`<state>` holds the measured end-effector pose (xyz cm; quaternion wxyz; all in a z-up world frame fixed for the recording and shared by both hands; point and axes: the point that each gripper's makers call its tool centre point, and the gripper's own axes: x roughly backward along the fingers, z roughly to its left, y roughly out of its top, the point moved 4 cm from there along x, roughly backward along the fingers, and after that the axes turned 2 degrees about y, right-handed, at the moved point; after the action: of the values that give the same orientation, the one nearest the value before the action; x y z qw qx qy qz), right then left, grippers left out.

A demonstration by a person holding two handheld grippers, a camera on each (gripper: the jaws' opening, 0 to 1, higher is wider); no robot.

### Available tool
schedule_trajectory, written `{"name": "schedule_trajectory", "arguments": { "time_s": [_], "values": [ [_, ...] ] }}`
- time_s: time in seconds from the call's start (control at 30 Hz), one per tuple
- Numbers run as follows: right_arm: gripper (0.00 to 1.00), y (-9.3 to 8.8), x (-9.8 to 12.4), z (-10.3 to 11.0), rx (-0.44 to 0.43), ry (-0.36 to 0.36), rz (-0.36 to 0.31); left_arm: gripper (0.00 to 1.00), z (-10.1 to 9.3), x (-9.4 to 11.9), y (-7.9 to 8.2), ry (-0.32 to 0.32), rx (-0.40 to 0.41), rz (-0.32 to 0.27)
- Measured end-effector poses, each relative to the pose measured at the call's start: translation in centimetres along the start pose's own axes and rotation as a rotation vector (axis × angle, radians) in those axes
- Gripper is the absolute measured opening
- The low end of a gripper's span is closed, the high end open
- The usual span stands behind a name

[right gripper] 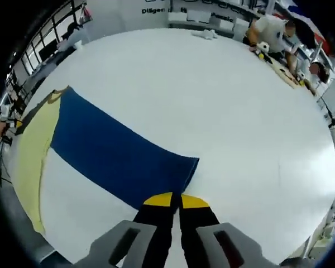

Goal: Fold the garment on the visible template until the final outline fits inside the template.

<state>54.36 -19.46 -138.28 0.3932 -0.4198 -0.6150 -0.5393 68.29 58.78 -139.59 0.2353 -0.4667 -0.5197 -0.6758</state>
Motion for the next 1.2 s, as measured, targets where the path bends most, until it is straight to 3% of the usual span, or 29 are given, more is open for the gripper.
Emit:
{"name": "schedule_trajectory", "arguments": {
  "time_s": [0.13, 0.2, 0.3, 0.4, 0.53, 0.57, 0.6, 0.63, 0.77, 0.9, 1.0, 1.17, 1.2],
  "values": [
    [0.16, 0.4, -0.6, 0.2, -0.025, -0.011, -0.023, 0.19, 0.0, 0.0, 0.0, 0.005, -0.016, 0.002],
    [0.1, 1.9, -0.7, 1.4, 0.013, 0.013, -0.093, 0.19, 0.2, 0.0, 0.0, 0.012, -0.021, 0.004],
    [0.12, 3.7, -1.5, 4.2, 0.064, 0.097, -0.155, 0.2, 0.4, 0.0, -0.1, 0.019, -0.018, 0.003],
    [0.13, 5.1, -2.3, 6.8, 0.115, 0.165, -0.185, 0.22, 0.7, -0.1, -0.5, 0.035, -0.025, 0.02],
    [0.14, 5.2, -3.1, 8.3, 0.205, 0.173, -0.159, 0.22, 0.9, -0.1, -0.4, 0.035, -0.008, 0.01],
    [0.13, 4.9, -3.4, 8.3, 0.232, 0.161, -0.134, 0.18, 1.0, -0.1, -0.5, 0.036, -0.004, 0.012],
    [0.1, 5.5, -3.5, 8.5, 0.208, 0.176, -0.188, 0.13, 1.2, -0.1, -0.6, 0.042, -0.004, 0.021],
    [0.09, 5.4, -3.8, 8.4, 0.199, 0.175, -0.171, 0.07, 1.3, -0.1, -0.8, 0.047, -0.007, 0.031],
    [0.11, 5.6, -3.7, 7.8, 0.243, 0.167, -0.187, 0.07, 1.3, -0.1, -0.8, 0.046, -0.006, 0.02],
    [0.08, 5.8, -4.1, 6.6, 0.232, 0.149, -0.198, 0.07, 1.6, -0.1, -0.9, 0.066, -0.007, 0.026],
    [0.01, 5.9, -4.4, 6.2, 0.219, 0.145, -0.2, 0.07, 2.2, 0.2, -1.3, 0.082, 0.057, 0.025],
    [0.0, 6.0, -4.3, 6.1, 0.231, 0.131, -0.2, 0.07, 2.5, 0.4, -1.7, 0.069, 0.168, 0.006],
    [0.0, 6.1, -4.4, 5.9, 0.222, 0.132, -0.195, 0.07, 2.2, 0.4, -1.7, 0.071, 0.114, 0.025]
  ]
}}
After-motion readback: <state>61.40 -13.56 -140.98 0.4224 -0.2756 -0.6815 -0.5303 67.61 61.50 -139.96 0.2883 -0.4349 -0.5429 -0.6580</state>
